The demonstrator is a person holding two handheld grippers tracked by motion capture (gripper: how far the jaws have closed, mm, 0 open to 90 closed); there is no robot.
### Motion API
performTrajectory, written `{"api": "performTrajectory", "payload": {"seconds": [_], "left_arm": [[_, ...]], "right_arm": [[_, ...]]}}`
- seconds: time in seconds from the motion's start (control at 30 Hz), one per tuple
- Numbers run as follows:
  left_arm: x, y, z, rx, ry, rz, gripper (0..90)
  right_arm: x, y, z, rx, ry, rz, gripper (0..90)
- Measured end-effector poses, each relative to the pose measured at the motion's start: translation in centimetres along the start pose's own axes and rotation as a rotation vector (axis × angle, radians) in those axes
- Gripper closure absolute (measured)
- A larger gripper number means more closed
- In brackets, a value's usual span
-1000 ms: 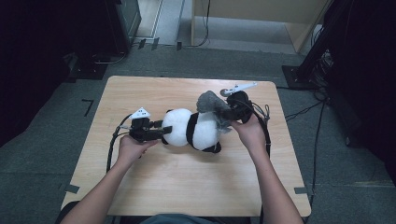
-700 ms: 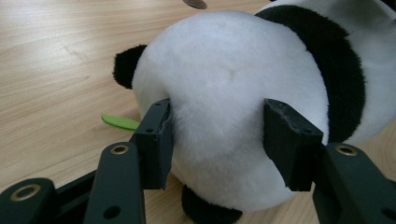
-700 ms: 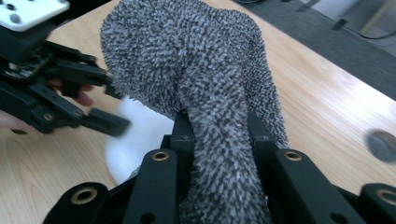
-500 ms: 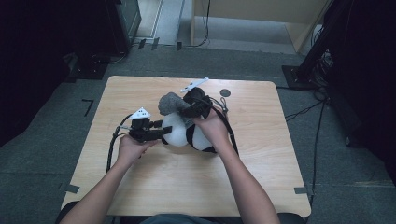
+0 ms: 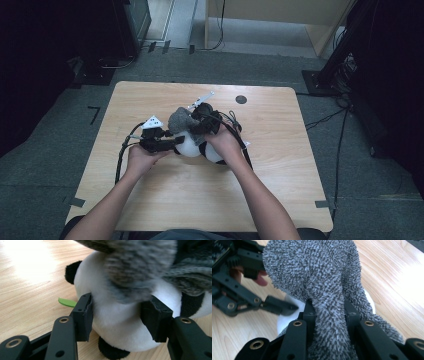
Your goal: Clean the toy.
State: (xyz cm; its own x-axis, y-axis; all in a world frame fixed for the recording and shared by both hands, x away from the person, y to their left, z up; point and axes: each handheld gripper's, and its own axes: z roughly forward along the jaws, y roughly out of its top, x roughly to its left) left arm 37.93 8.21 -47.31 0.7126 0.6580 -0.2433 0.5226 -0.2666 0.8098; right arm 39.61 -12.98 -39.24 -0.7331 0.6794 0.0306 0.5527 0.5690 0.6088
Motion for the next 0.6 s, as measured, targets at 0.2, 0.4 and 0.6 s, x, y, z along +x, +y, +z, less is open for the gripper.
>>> {"api": "performTrajectory", "payload": {"seconds": [0.2, 0.4, 0.6], "left_arm": [[-0.1, 0.0, 0.1, 0.0, -0.003, -0.003, 46.3], [-0.2, 0.0, 0.2, -0.001, -0.008, -0.002, 46.4], [-0.2, 0.0, 0.2, -0.002, -0.011, -0.007, 46.4]], "right_arm": [[-0.5, -1.4, -1.5, 0.011, -0.005, -0.006, 71.4], [-1.1, -2.5, -3.4, 0.0, -0.017, 0.009, 71.4], [-1.9, -3.7, -5.6, -0.019, -0.042, 0.026, 71.3]]}}
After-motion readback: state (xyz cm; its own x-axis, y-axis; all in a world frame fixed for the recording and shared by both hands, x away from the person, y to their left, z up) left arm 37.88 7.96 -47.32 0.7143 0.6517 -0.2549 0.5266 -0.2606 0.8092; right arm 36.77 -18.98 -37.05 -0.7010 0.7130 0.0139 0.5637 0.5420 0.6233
